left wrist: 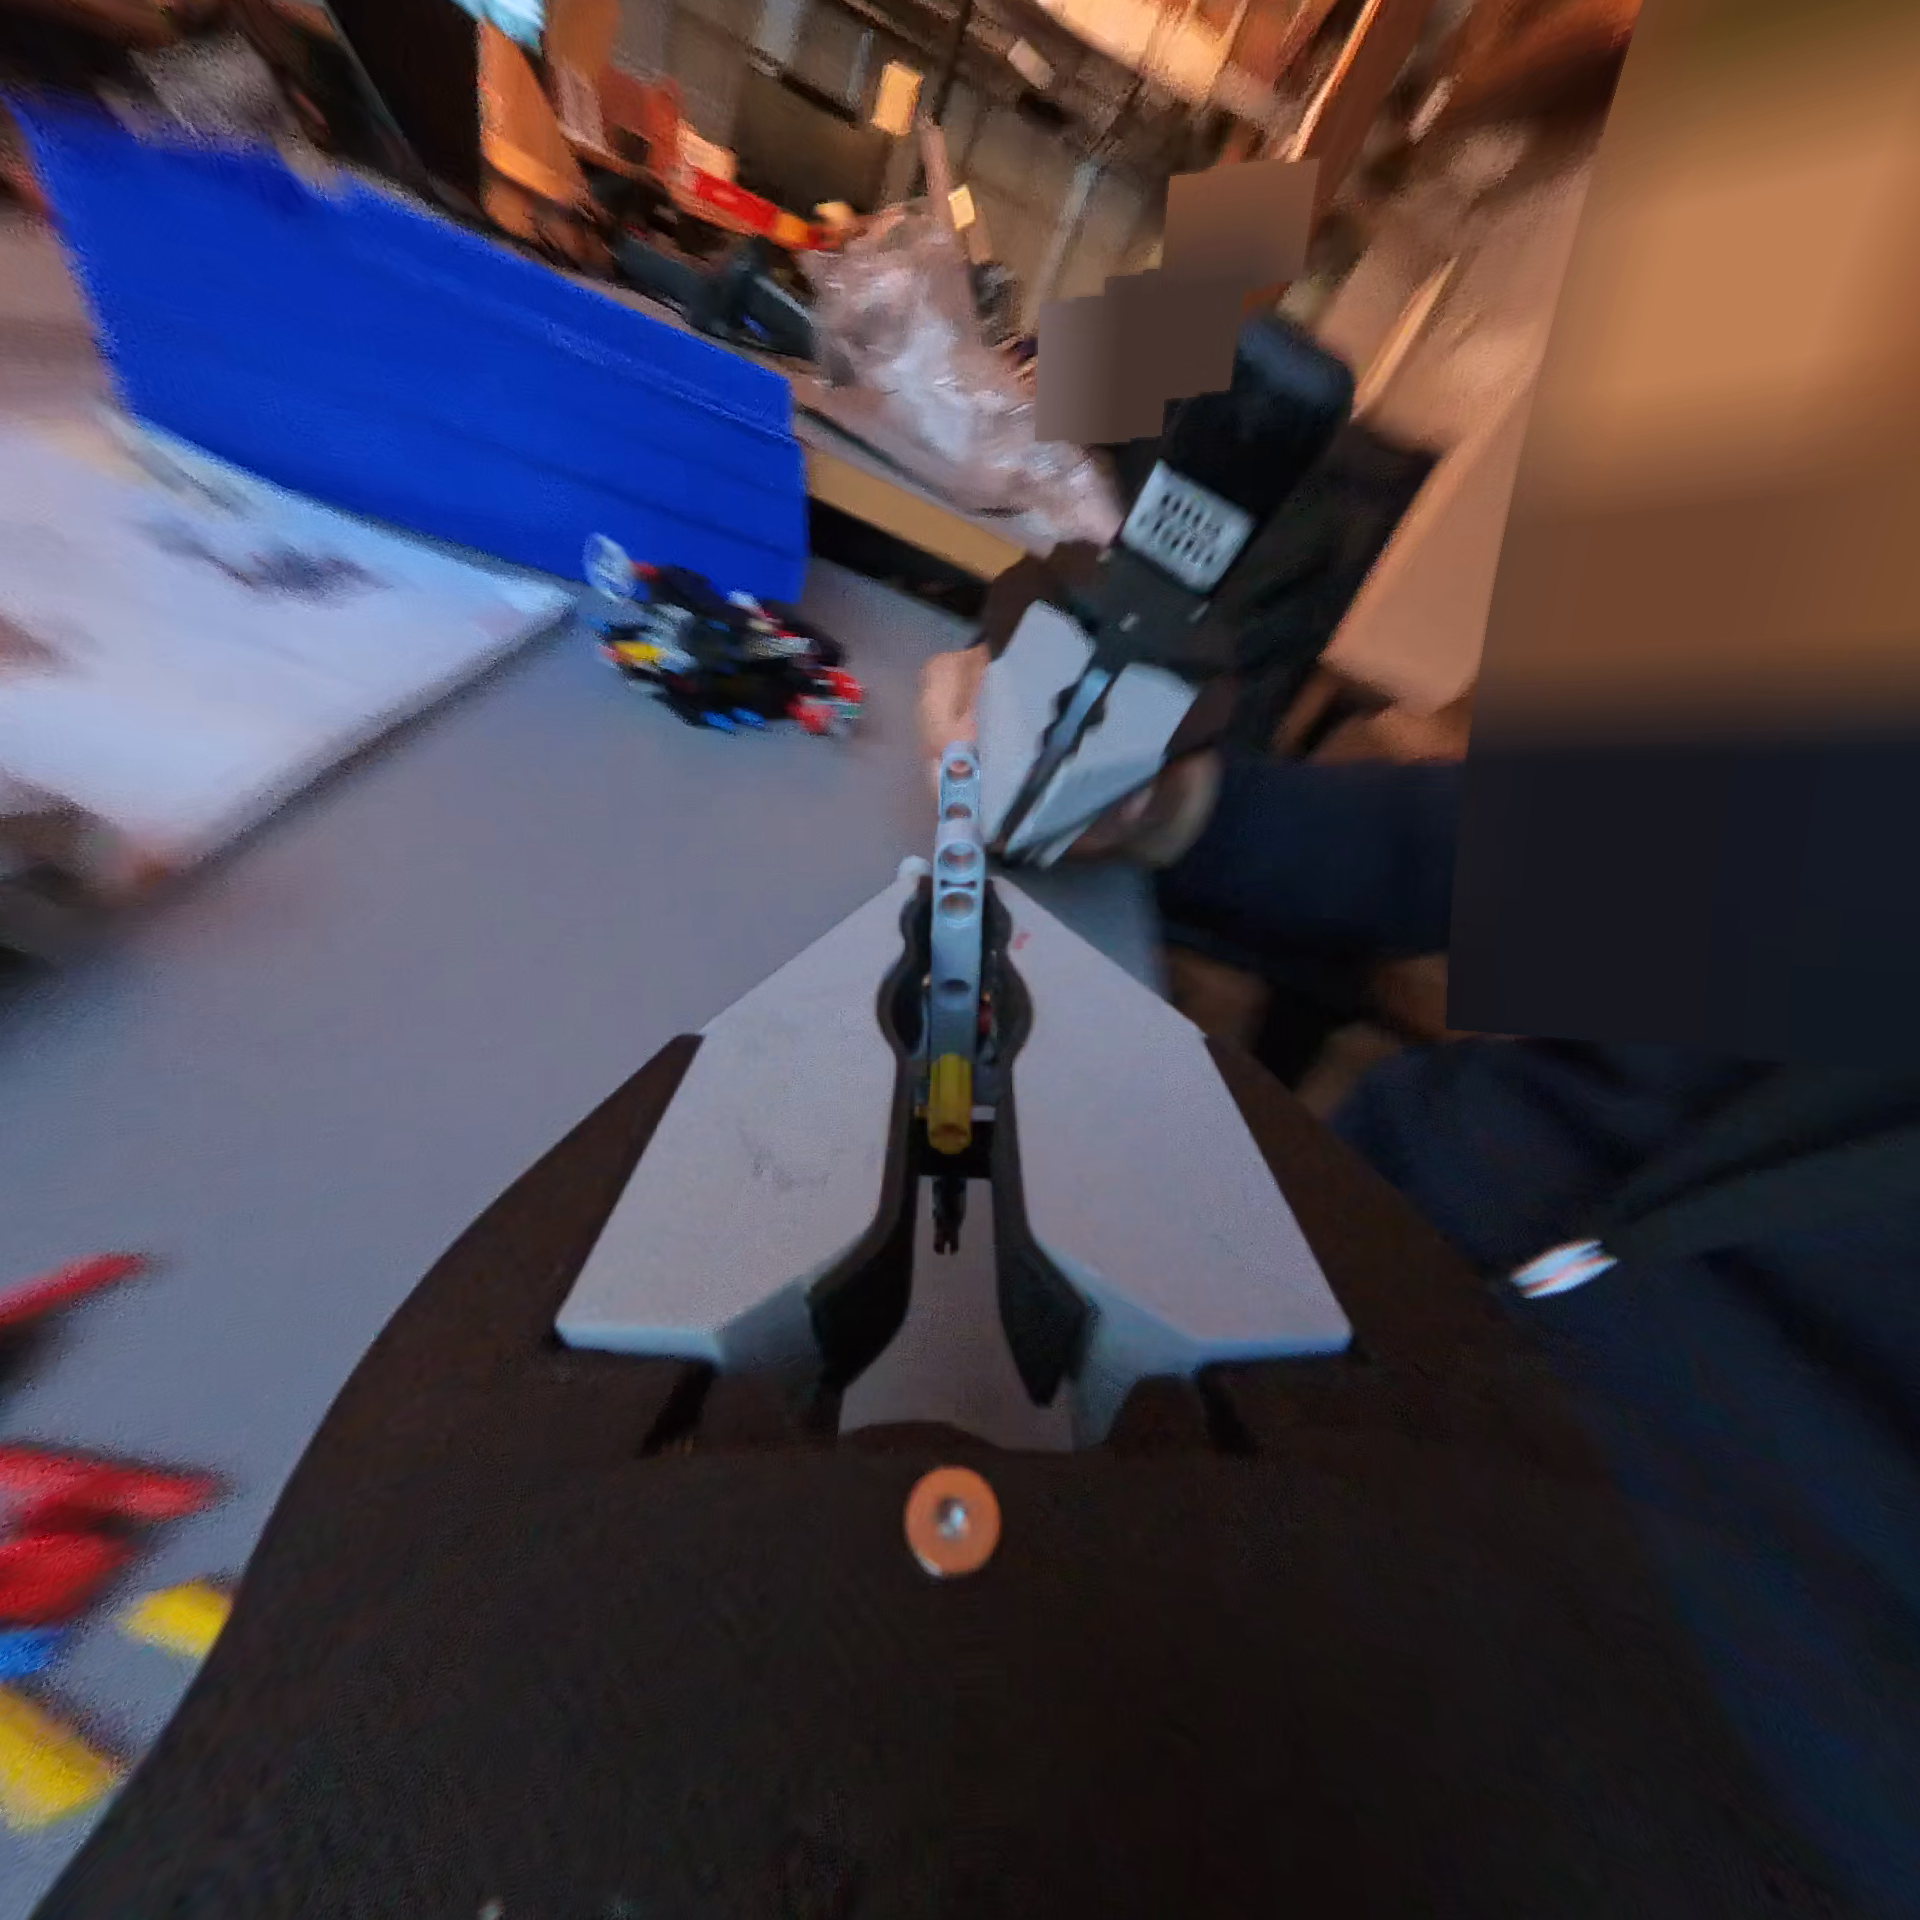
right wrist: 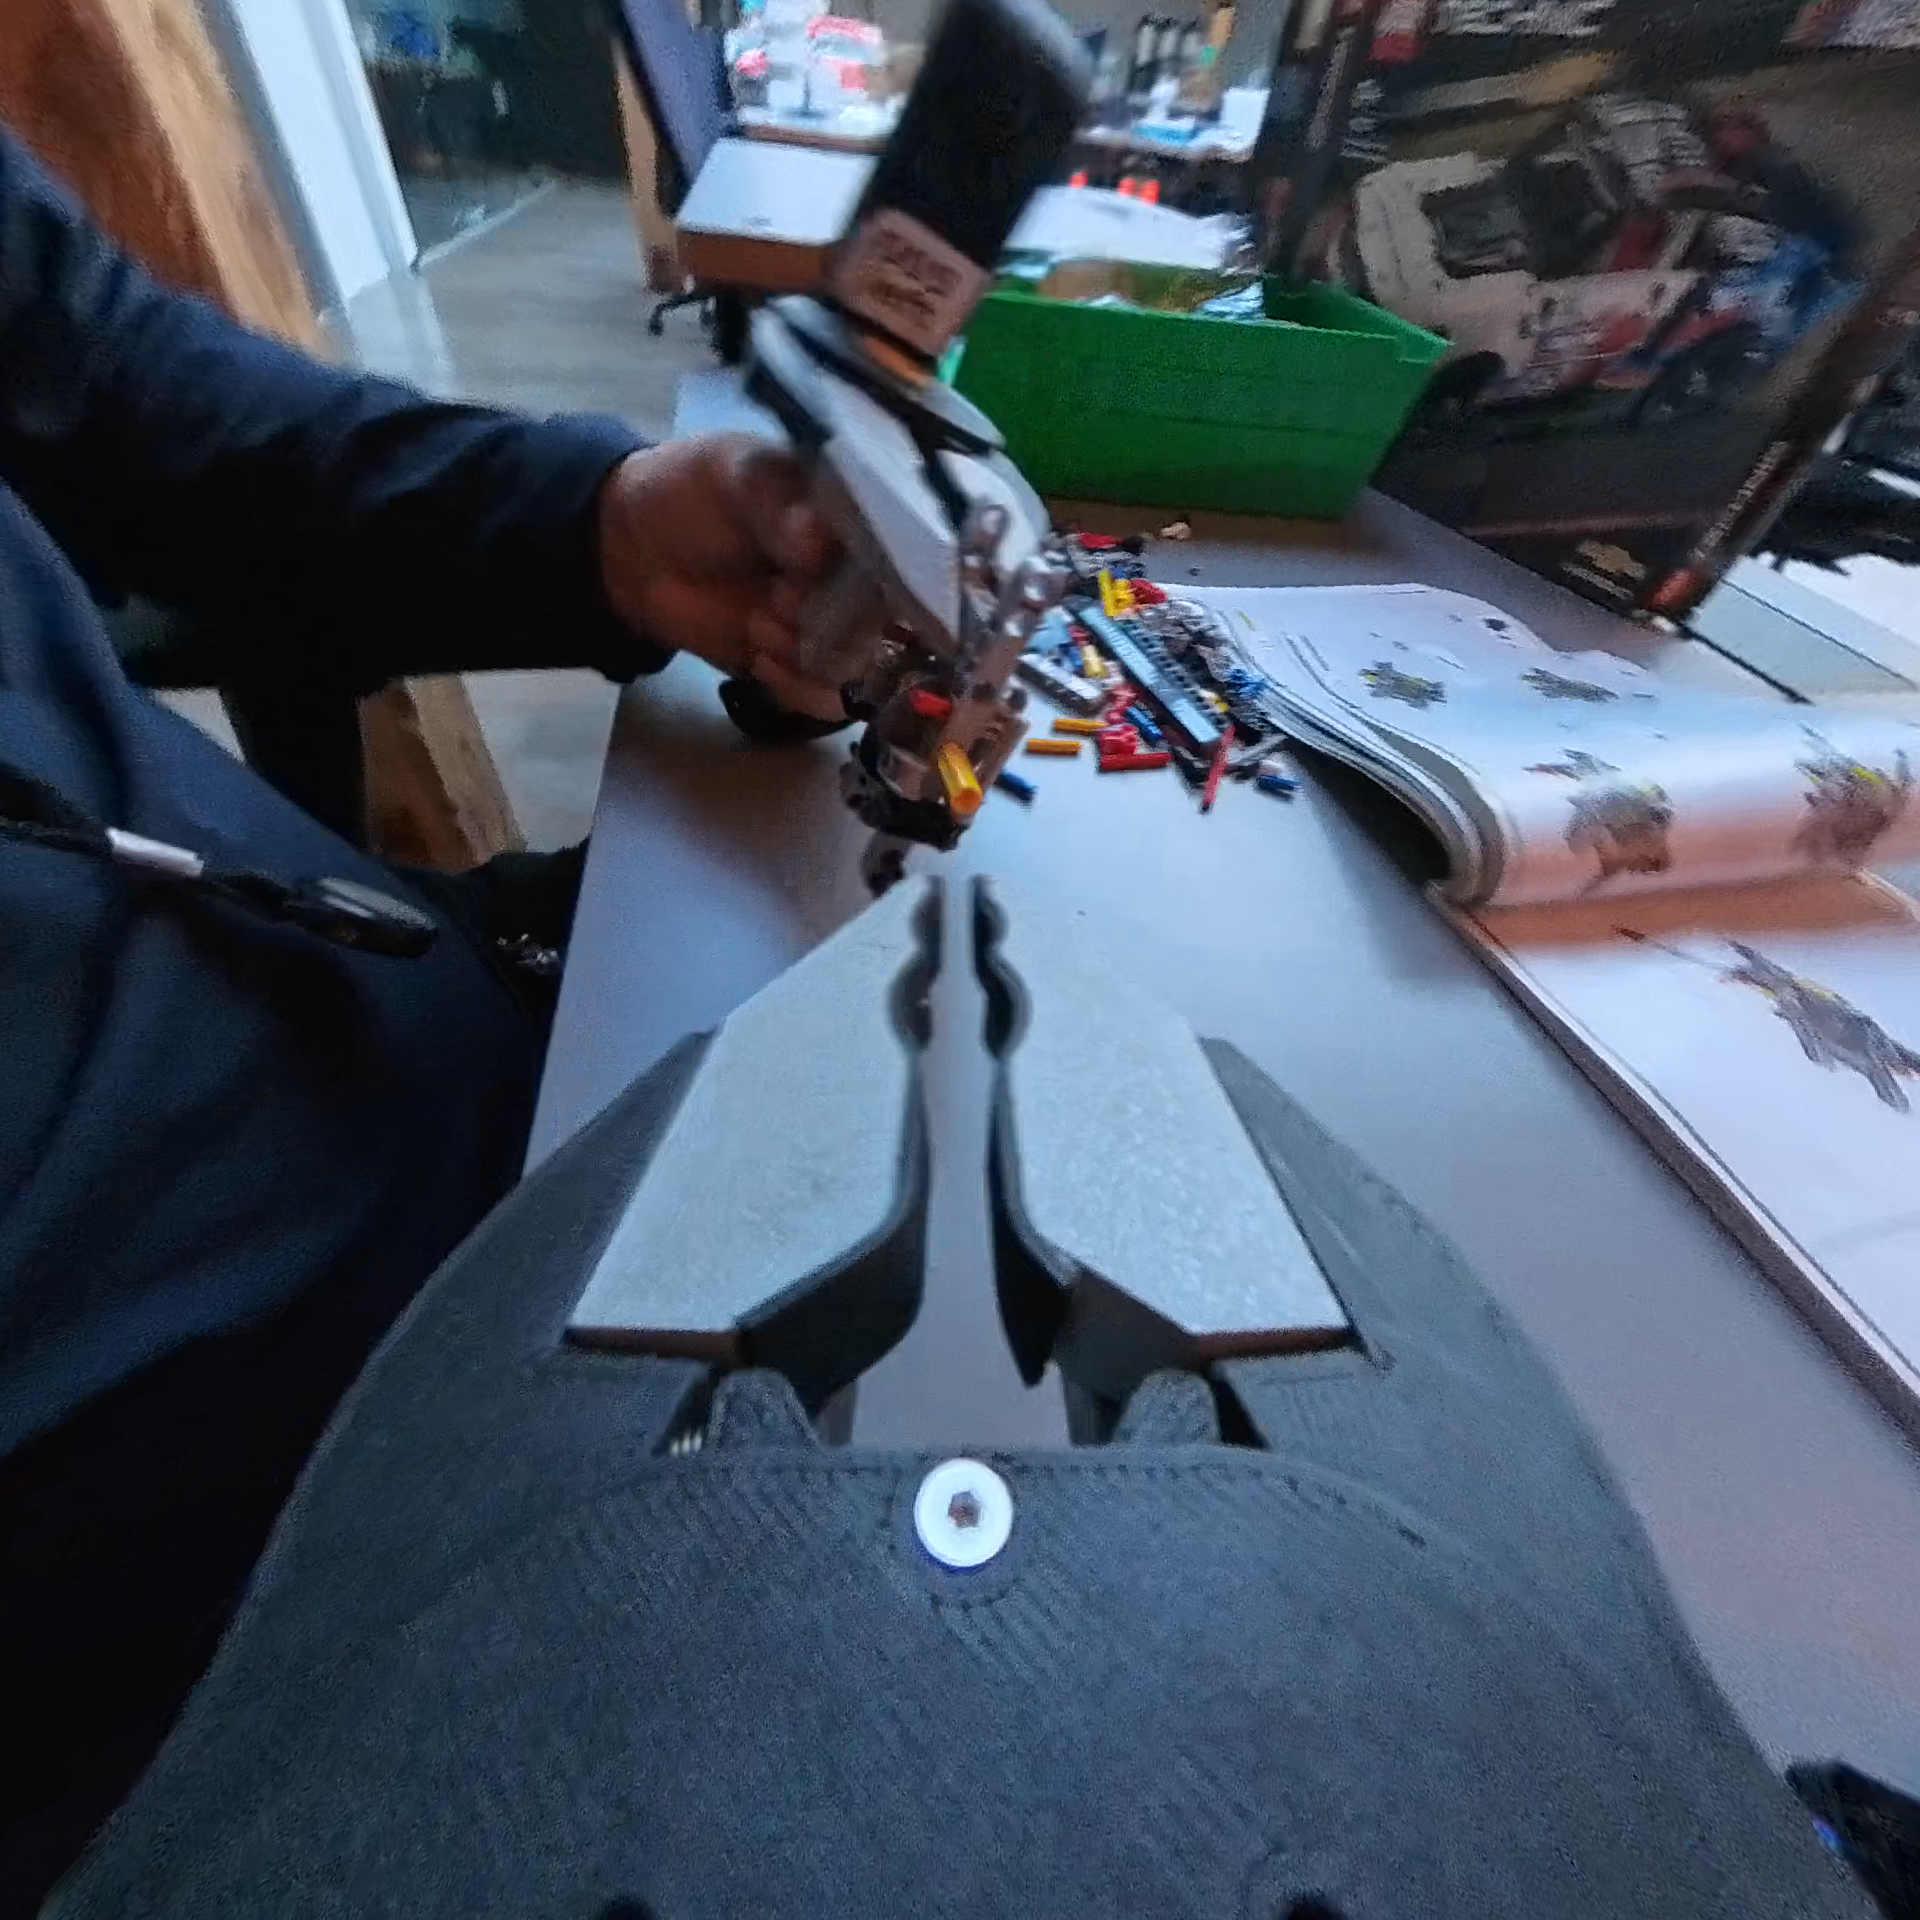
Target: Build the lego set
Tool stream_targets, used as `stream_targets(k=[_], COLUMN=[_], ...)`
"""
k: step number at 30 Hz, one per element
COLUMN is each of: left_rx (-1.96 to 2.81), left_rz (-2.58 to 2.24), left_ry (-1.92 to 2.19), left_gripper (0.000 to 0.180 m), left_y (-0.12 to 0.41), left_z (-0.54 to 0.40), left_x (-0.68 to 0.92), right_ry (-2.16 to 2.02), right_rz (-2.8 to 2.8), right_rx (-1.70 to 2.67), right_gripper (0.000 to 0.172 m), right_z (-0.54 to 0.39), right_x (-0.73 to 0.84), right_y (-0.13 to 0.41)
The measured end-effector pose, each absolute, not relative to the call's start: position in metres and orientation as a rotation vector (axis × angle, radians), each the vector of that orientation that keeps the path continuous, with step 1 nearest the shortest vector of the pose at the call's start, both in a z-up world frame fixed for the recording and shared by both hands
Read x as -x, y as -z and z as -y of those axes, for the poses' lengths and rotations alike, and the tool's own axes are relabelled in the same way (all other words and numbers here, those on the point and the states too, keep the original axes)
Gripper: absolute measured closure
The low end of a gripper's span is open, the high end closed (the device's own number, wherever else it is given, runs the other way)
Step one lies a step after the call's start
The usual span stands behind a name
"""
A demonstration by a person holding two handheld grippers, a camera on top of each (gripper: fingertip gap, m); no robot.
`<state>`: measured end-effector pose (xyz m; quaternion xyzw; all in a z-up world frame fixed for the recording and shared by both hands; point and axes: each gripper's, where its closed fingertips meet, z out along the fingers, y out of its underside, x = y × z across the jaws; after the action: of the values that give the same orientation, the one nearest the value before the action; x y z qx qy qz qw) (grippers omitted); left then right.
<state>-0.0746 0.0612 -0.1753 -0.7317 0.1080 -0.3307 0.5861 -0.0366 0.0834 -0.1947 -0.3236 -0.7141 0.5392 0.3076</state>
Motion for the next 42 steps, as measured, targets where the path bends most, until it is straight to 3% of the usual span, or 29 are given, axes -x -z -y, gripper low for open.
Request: stream_targets(k=[3,8,15,28,31,36,42], left_rx=[1.68,1.699,1.657,1.671,1.653,1.658,1.658], left_rz=[-0.526,-0.815,-0.947,-1.129,-1.186,-1.18,-1.199], left_ry=[0.319,-0.046,-0.154,-0.314,-0.4,-0.425,-0.489], left_gripper=[0.176,0.175,0.175,0.17,0.168,0.168,0.167], left_y=[0.18,0.21,0.22,0.246,0.253,0.255,0.259], left_z=[-0.059,-0.056,-0.05,-0.041,-0.04,-0.042,-0.043], left_x=[0.078,0.066,0.054,0.05,0.046,0.048,0.046], right_ry=[-1.487,-1.348,-0.978,-0.635,-0.735,-1.148,-1.22], right_rz=[1.81,1.883,1.969,2.023,2.038,2.117,2.102], right_rx=[0.935,0.991,0.738,0.565,0.718,1.024,1.212], right_gripper=[0.171,0.162,0.155,0.165,0.168,0.157,0.152], right_z=[-0.095,-0.083,-0.065,-0.069,-0.078,-0.059,-0.052], right_x=[0.042,0.057,0.061,0.066,0.063,0.056,0.061], right_y=[0.188,0.204,0.215,0.25,0.248,0.239,0.243])
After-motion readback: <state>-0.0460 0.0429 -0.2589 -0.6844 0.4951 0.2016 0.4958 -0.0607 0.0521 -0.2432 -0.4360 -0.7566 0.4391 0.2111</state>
